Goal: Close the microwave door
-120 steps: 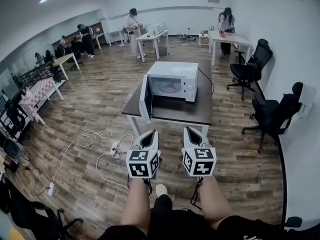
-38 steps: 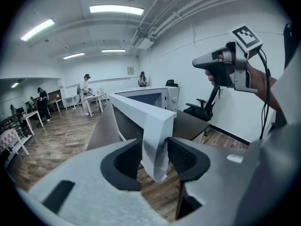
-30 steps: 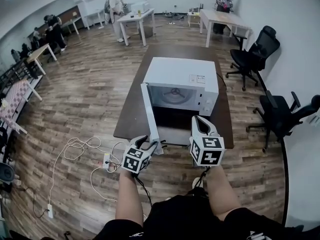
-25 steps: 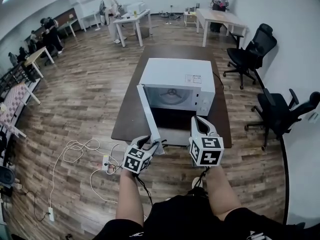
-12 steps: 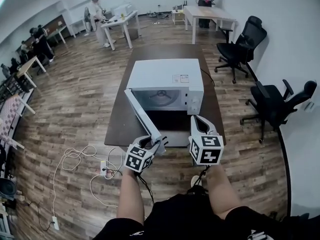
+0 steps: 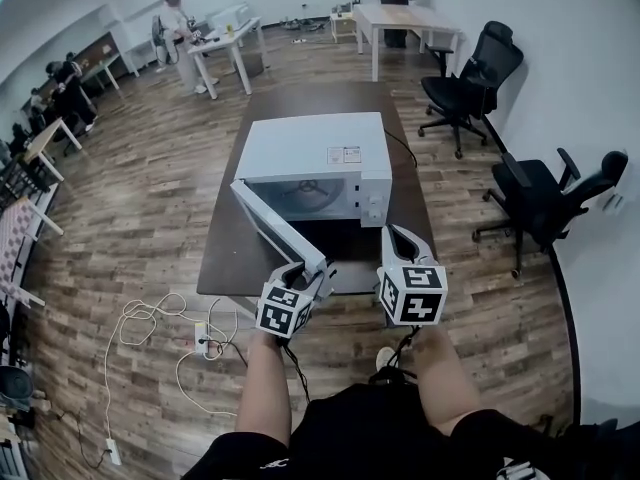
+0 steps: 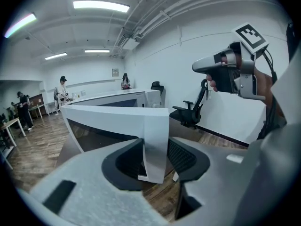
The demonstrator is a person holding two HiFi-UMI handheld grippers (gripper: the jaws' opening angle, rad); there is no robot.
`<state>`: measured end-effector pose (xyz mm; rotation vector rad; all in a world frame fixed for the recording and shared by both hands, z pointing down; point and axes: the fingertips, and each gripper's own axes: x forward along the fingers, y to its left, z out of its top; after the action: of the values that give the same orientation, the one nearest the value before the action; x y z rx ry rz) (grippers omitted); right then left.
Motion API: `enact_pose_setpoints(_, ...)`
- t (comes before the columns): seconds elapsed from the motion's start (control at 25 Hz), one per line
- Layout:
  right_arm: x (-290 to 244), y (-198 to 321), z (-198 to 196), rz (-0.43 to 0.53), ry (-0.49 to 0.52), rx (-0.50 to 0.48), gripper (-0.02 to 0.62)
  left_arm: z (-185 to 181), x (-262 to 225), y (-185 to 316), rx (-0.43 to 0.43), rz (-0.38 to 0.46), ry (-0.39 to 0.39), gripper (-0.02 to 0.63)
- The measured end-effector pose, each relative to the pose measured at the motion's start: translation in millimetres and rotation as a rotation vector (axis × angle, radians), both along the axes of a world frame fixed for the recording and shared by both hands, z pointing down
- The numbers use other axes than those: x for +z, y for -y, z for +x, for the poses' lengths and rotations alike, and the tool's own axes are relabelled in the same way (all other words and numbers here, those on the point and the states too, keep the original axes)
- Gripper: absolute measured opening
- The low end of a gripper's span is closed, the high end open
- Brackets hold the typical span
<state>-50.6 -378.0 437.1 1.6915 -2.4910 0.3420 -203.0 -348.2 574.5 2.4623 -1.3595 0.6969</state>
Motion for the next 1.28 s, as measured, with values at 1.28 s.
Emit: enact_pose_setpoints(1.28,9,107,85,-0.008,0.006,0.016,0.009,78,-3,139,-0.213,0.026,-0.053,0.175)
